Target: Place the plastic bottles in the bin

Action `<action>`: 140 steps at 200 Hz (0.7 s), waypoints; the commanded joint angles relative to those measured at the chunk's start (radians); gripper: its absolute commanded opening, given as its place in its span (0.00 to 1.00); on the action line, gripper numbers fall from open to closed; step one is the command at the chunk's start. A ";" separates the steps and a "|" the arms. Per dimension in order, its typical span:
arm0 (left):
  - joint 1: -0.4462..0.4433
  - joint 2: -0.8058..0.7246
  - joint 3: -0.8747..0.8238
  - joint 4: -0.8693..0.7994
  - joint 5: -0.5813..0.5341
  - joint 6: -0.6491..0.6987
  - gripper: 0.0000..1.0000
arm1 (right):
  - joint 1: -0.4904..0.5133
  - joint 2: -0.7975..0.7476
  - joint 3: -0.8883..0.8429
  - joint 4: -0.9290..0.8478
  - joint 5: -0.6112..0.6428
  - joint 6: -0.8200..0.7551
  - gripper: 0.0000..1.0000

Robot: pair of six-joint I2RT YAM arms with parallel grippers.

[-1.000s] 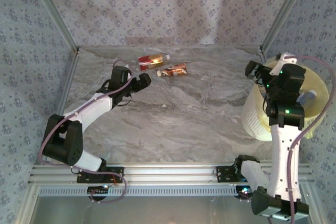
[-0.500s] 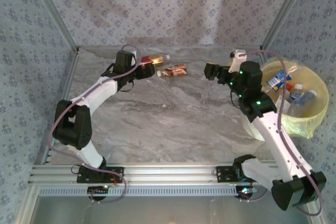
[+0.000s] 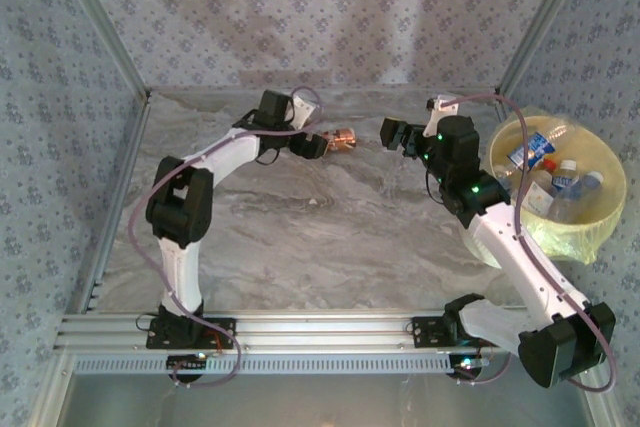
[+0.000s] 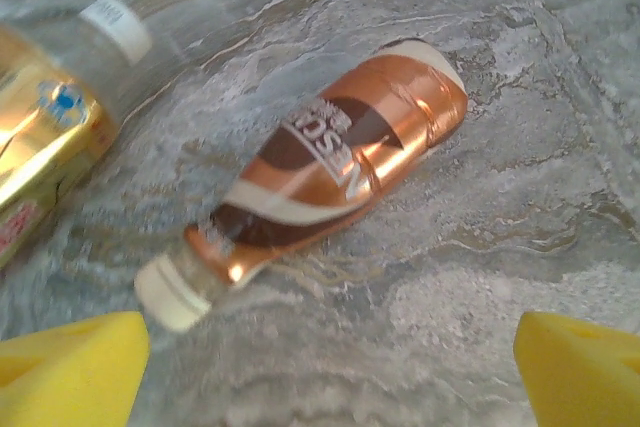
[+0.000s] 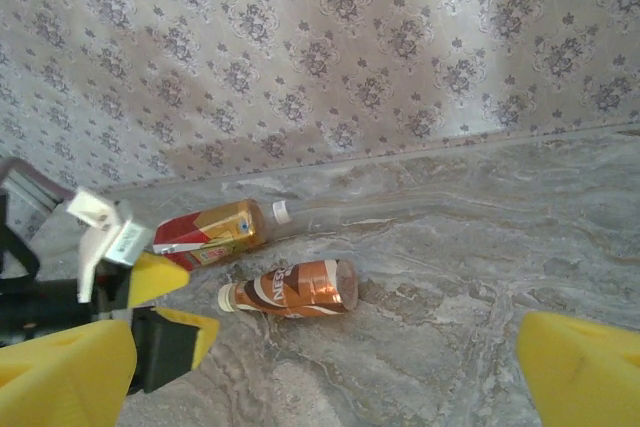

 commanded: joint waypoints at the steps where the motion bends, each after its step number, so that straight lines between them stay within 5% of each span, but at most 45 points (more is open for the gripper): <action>1: -0.007 0.047 0.059 -0.048 0.012 0.238 0.92 | 0.003 -0.022 -0.013 -0.020 0.026 0.002 1.00; 88: -0.039 0.258 0.242 -0.152 -0.136 0.532 0.89 | 0.001 -0.003 -0.012 -0.053 0.031 -0.053 1.00; 140: -0.058 0.322 0.319 -0.225 -0.122 0.539 0.67 | 0.000 0.004 -0.013 -0.071 0.047 -0.065 1.00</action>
